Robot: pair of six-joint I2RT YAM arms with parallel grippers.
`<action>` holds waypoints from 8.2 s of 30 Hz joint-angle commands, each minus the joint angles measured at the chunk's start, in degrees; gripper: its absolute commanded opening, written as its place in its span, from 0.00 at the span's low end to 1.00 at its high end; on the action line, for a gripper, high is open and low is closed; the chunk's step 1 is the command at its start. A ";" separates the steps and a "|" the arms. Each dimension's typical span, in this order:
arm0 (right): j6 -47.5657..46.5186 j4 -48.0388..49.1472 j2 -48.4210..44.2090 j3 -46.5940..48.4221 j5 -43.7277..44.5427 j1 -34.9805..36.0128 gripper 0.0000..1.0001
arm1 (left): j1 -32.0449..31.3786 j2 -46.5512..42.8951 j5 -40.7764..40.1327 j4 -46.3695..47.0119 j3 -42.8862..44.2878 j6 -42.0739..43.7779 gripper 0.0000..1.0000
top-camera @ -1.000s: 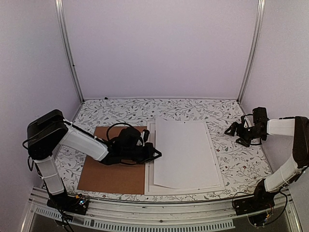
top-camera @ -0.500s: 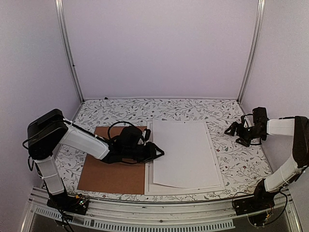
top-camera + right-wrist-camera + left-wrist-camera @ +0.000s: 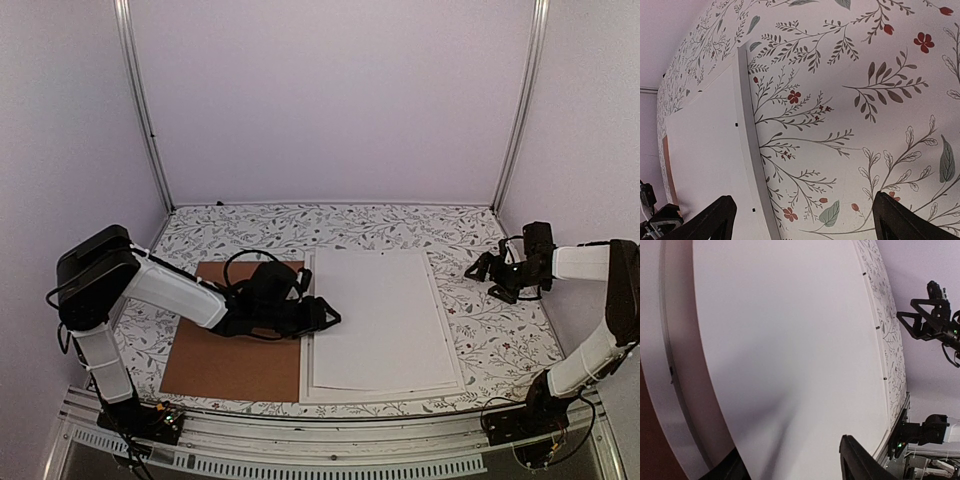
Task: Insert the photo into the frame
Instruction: Place the photo on the mat board, then pick up the backboard from the center of the board.
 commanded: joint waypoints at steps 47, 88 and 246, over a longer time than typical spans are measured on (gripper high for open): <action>5.91 -3.94 -1.11 13.71 22.12 41.82 0.99 | 30.74 -32.16 -9.44 -30.46 -6.99 28.62 0.87; 8.15 -10.70 45.35 57.42 12.99 68.28 0.99 | 46.40 -30.71 -5.63 -23.75 -18.28 27.35 0.88; 23.36 -12.38 43.10 47.03 17.16 58.61 0.99 | 39.81 -38.04 10.02 -22.68 -30.62 16.64 0.72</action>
